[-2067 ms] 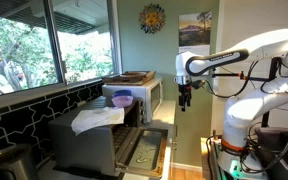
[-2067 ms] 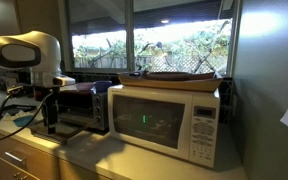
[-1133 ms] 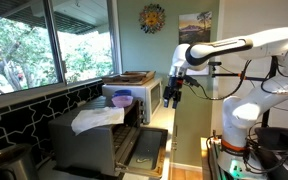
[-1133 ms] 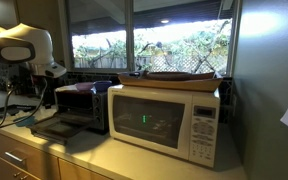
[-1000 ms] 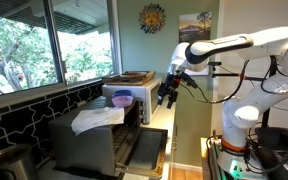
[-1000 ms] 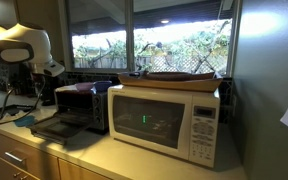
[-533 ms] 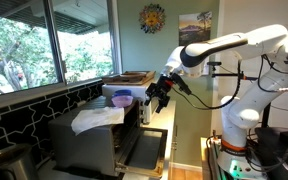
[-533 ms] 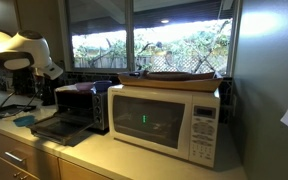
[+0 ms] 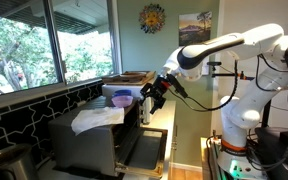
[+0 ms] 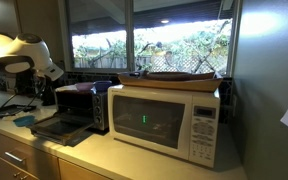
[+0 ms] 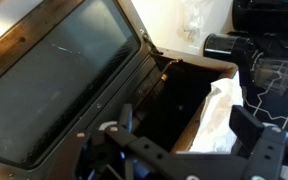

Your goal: Cover the paper towel on the purple bowl and then put it in the oven

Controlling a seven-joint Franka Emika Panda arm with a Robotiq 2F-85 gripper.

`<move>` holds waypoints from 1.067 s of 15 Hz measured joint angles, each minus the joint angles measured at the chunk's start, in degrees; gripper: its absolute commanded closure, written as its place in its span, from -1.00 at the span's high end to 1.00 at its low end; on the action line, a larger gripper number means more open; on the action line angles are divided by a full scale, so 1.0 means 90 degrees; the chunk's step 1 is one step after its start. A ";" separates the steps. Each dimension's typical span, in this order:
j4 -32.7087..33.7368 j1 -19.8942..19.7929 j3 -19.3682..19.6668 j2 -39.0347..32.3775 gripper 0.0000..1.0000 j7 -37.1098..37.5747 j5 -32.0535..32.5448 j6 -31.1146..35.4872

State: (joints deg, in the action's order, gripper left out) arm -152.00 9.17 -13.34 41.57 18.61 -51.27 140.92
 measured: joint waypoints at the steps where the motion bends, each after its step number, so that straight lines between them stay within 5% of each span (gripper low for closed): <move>1: 0.0035 0.0099 -0.0053 -0.0164 1.00 -0.0052 -0.0201 0.0248; 9: 0.0773 0.0832 -0.0123 -0.1488 1.00 -0.1167 -0.1914 0.1006; 16: 0.1019 0.0884 -0.0140 -0.1813 1.00 -0.1385 -0.2123 0.1087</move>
State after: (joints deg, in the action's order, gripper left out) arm -142.82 17.13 -14.59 25.26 6.15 -70.38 150.70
